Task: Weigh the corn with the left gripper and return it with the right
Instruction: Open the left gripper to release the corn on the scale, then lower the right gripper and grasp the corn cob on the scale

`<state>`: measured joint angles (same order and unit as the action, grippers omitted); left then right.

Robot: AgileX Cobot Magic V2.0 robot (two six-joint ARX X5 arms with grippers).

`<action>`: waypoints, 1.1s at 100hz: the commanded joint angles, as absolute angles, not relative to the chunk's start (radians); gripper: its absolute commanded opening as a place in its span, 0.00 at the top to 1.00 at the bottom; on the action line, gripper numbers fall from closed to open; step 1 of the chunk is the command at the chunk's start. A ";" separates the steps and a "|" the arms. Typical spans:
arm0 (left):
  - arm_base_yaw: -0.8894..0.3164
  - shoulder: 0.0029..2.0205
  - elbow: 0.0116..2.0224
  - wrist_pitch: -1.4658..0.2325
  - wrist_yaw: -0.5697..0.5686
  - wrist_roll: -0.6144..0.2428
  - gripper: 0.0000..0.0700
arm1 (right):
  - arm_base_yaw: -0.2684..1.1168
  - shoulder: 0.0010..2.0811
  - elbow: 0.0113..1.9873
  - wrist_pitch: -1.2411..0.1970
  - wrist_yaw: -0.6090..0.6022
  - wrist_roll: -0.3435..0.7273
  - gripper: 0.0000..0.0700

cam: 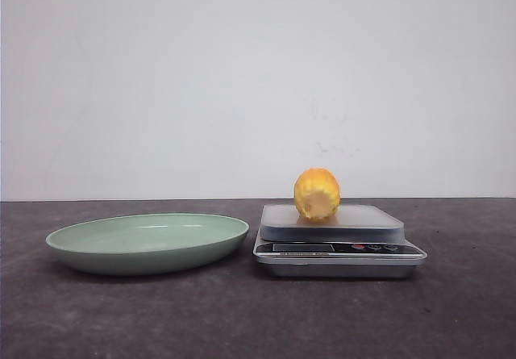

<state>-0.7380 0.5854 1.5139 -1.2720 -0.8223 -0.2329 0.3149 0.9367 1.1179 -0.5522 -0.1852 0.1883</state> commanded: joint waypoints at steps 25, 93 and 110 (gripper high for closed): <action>-0.693 0.410 1.487 -1.444 -0.810 -0.409 0.50 | 0.508 1.184 1.139 -0.428 -0.009 0.220 0.27; -0.410 0.281 1.312 -1.442 -0.489 -0.315 0.49 | 0.569 1.657 1.139 -0.301 0.021 0.299 0.24; -0.410 0.229 1.228 -1.442 -0.487 -0.330 0.49 | 0.592 1.696 1.139 -0.293 0.055 0.324 0.25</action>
